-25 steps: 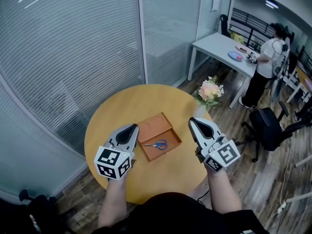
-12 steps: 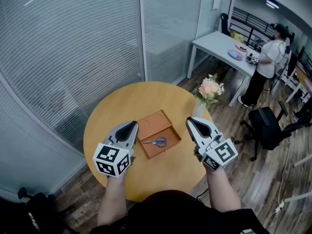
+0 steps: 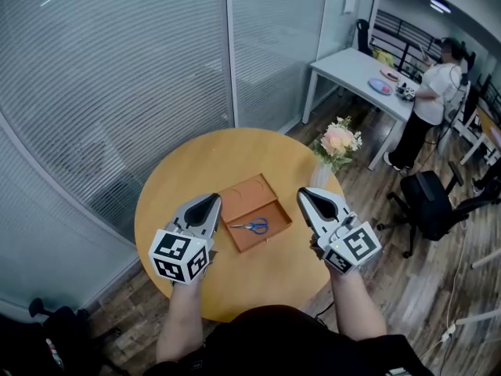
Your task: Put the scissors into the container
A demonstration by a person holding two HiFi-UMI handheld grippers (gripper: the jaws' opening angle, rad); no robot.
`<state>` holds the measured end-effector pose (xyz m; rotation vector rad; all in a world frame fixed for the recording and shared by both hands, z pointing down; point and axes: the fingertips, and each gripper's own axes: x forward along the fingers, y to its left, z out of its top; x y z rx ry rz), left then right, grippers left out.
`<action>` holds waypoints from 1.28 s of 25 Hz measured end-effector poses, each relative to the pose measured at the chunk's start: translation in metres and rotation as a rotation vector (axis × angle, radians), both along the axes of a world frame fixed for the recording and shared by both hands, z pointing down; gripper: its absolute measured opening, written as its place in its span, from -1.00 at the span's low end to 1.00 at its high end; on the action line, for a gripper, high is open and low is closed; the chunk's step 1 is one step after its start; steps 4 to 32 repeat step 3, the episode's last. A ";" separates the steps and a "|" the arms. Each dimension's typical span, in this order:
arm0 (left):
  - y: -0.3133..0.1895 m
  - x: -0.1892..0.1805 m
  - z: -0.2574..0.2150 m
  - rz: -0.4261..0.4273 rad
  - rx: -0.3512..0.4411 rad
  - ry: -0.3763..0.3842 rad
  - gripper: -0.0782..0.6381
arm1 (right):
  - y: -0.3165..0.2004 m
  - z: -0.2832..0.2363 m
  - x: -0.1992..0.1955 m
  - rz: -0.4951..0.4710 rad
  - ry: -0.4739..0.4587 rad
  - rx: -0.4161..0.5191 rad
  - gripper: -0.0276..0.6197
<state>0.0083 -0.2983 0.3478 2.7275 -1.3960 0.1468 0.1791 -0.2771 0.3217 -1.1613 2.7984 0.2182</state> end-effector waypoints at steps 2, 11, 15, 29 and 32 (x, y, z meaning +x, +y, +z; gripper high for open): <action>-0.001 0.001 0.001 0.001 -0.001 0.002 -0.71 | -0.001 0.002 0.000 -0.002 0.002 -0.002 -0.81; -0.001 0.001 0.002 0.002 -0.002 0.002 -0.71 | -0.001 0.003 0.000 -0.004 0.002 -0.003 -0.81; -0.001 0.001 0.002 0.002 -0.002 0.002 -0.71 | -0.001 0.003 0.000 -0.004 0.002 -0.003 -0.81; -0.001 0.001 0.002 0.002 -0.002 0.002 -0.71 | -0.001 0.003 0.000 -0.004 0.002 -0.003 -0.81; -0.001 0.001 0.002 0.002 -0.002 0.002 -0.71 | -0.001 0.003 0.000 -0.004 0.002 -0.003 -0.81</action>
